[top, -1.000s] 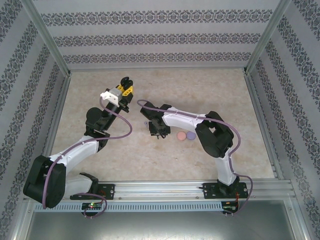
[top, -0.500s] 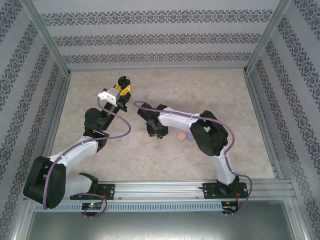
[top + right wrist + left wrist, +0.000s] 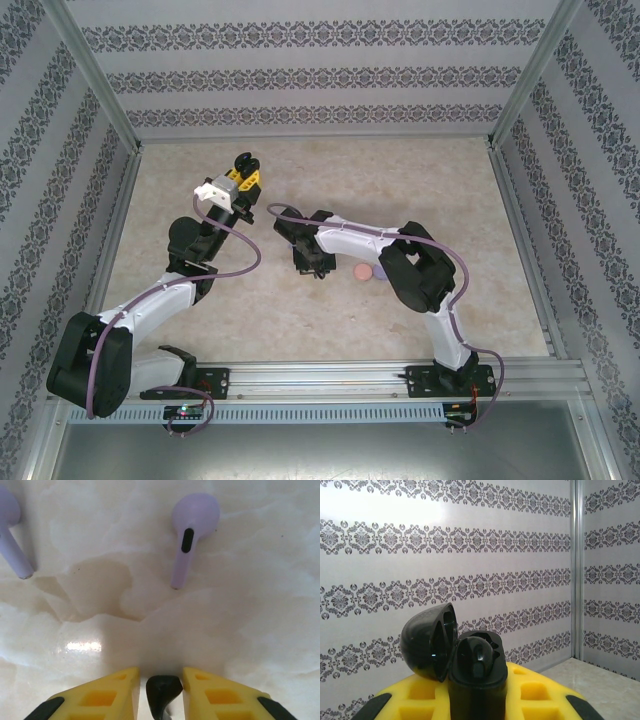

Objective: Insert the wireless bluetooth earbuds into the charging case

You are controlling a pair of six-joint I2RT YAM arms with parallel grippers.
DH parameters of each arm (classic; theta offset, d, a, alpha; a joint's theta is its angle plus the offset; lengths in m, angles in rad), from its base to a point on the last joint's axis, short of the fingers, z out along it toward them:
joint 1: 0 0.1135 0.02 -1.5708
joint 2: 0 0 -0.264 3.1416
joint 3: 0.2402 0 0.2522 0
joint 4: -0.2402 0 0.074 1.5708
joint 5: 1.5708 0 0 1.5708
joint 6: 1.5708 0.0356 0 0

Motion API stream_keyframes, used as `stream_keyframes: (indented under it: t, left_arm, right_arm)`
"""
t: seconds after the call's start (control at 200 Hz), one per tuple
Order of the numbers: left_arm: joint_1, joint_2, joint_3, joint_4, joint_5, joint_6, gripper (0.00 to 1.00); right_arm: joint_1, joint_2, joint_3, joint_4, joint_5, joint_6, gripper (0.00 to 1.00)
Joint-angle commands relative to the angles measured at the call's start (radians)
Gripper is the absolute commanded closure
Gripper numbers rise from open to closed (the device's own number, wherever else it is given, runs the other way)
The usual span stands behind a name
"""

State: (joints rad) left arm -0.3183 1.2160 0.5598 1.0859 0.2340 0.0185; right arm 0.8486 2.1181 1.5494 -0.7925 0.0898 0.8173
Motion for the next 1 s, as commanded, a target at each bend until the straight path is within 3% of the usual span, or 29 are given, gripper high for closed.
stream_keyframes:
  t: [0.0,0.445,0.779,0.994]
  left_arm:
    - [0.012,-0.015,-0.005,0.056,0.011,-0.019,1.0]
    - [0.013,-0.023,0.005,0.023,0.041,-0.023,1.0]
    - [0.013,-0.044,0.023,-0.03,0.114,-0.03,1.0]
    - [0.01,-0.051,0.045,-0.073,0.226,-0.049,1.0]
  right_arm:
    - [0.01,0.022,-0.012,-0.01,0.022,0.019,0.74]
    - [0.007,-0.028,-0.046,0.026,0.052,0.01,0.84]
    - [-0.018,-0.25,-0.109,0.074,0.122,-0.024,0.84]
    - [-0.065,-0.441,-0.129,0.093,0.153,-0.081,0.84]
